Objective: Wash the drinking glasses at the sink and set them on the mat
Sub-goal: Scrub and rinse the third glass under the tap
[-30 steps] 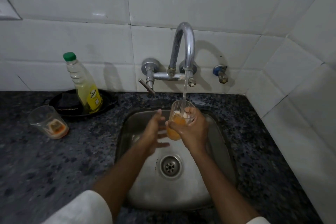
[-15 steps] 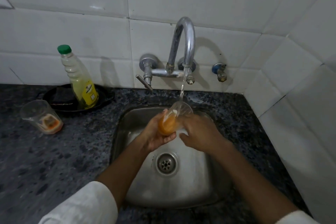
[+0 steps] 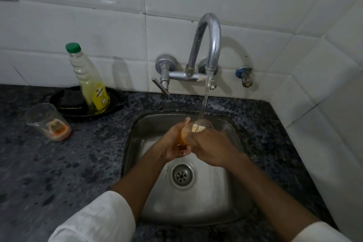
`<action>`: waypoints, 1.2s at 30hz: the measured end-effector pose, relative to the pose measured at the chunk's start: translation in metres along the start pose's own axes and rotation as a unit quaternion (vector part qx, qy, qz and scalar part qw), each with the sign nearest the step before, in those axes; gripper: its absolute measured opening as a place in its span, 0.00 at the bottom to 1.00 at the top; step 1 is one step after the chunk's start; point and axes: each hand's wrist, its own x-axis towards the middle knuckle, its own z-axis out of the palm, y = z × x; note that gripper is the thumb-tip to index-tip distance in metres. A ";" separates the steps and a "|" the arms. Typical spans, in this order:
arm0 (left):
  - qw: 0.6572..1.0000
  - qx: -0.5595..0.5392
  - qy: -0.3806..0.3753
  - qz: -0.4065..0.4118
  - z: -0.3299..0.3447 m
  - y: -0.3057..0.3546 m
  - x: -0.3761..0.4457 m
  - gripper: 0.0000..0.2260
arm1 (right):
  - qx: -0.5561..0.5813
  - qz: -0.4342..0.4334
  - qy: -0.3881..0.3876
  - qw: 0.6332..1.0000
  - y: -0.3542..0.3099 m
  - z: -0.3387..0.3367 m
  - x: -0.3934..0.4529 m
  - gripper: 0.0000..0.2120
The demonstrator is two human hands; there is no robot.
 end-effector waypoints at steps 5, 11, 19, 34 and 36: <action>0.972 -0.210 -0.058 0.085 -0.004 -0.030 0.013 0.26 | 0.416 0.173 0.104 0.887 -0.008 0.007 0.014 0.06; 0.997 -0.054 0.013 0.045 0.000 -0.014 0.014 0.21 | 0.115 0.107 -0.066 0.985 0.018 0.034 0.007 0.12; 0.995 -0.089 0.020 0.031 -0.008 -0.018 0.022 0.23 | -0.059 0.009 -0.043 0.997 0.013 0.040 0.012 0.14; 0.957 -0.270 -0.064 0.084 -0.007 -0.039 0.014 0.14 | 0.295 0.068 0.119 0.945 -0.002 0.034 0.019 0.11; 0.972 -0.220 -0.054 0.065 -0.014 -0.031 0.017 0.16 | 0.126 -0.017 0.042 0.991 0.000 0.034 0.012 0.08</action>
